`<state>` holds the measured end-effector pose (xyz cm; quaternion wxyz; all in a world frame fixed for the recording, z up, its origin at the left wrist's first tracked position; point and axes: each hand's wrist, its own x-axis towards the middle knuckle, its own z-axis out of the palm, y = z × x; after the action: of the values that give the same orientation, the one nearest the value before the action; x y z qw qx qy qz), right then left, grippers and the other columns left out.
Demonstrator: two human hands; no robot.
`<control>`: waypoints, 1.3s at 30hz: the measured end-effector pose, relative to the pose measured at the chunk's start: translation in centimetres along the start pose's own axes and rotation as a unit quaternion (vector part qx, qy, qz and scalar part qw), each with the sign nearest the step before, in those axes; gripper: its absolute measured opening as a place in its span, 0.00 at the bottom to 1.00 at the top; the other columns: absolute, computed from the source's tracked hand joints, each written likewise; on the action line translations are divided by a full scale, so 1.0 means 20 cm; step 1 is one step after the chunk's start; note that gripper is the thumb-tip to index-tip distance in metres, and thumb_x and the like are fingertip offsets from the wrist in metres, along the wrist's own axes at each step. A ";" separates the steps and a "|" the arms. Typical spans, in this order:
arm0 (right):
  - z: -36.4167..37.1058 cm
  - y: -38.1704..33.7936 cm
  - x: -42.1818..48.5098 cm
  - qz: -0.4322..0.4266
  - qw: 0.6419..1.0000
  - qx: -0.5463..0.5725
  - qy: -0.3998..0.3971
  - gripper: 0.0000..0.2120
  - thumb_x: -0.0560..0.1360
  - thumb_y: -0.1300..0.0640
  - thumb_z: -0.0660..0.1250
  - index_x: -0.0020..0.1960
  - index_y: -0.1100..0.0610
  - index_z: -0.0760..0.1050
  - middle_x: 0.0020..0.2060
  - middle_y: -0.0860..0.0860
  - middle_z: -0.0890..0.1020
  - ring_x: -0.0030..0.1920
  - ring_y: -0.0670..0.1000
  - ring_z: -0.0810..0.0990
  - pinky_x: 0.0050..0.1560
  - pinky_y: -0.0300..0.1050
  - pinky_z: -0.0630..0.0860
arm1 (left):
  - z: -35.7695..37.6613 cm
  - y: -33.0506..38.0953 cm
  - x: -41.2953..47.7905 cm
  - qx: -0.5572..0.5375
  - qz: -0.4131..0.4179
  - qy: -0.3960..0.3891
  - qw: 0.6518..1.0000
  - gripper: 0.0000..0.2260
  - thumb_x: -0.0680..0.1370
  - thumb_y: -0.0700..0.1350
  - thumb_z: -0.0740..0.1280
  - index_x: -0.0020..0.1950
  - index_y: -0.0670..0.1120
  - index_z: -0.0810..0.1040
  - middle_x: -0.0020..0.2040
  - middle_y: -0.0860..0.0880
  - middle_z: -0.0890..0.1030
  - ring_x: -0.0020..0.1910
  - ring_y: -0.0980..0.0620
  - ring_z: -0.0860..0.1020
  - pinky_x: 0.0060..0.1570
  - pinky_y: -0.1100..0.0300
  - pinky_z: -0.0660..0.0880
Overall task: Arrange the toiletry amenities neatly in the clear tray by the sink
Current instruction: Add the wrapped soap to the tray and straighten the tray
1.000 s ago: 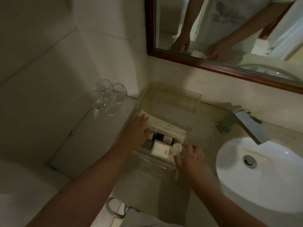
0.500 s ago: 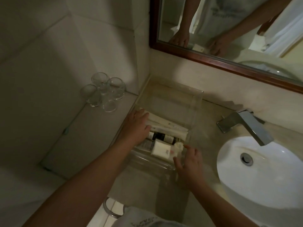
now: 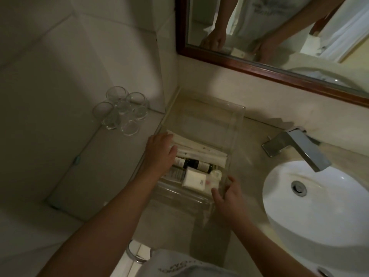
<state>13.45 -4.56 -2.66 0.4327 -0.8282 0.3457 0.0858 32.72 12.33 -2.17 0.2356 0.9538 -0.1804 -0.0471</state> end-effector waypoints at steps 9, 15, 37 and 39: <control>0.00 0.00 0.03 0.024 0.998 0.055 -0.036 0.08 0.82 0.51 0.56 0.60 0.50 0.70 0.43 0.47 0.81 0.42 0.45 0.80 0.40 0.41 0.75 | 0.04 -0.14 -0.38 -0.239 -0.309 0.008 0.921 0.12 0.78 0.45 0.59 0.56 0.42 0.76 0.54 0.40 0.79 0.55 0.40 0.77 0.53 0.51 0.72; 0.01 -0.03 0.02 -0.016 0.998 0.065 -0.011 0.08 0.81 0.53 0.58 0.46 0.43 0.72 0.44 0.46 0.82 0.43 0.44 0.81 0.41 0.41 0.76 | 0.00 -0.11 -0.32 -0.392 -0.359 0.037 0.846 0.17 0.79 0.44 0.60 0.68 0.45 0.73 0.65 0.45 0.76 0.63 0.46 0.75 0.66 0.48 0.70; -0.06 -0.15 0.27 -0.047 0.998 0.000 0.049 0.07 0.78 0.63 0.58 0.44 0.56 0.71 0.37 0.52 0.75 0.36 0.50 0.74 0.31 0.36 0.62 | -0.02 -0.05 -0.12 -0.412 -0.334 0.056 0.846 0.12 0.79 0.43 0.60 0.59 0.45 0.78 0.46 0.48 0.81 0.46 0.51 0.79 0.43 0.60 0.72; -0.06 -0.16 0.28 -0.047 0.997 0.007 0.056 0.07 0.79 0.62 0.57 0.44 0.56 0.71 0.37 0.52 0.76 0.35 0.47 0.73 0.30 0.36 0.62 | -0.02 -0.05 -0.10 -0.421 -0.335 0.047 0.841 0.10 0.78 0.44 0.60 0.56 0.46 0.78 0.43 0.49 0.81 0.42 0.52 0.79 0.43 0.59 0.74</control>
<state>19.58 -7.10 -2.20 0.4218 -0.8439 0.3311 0.0165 31.22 13.99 -2.22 0.5929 0.7659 0.1988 -0.1494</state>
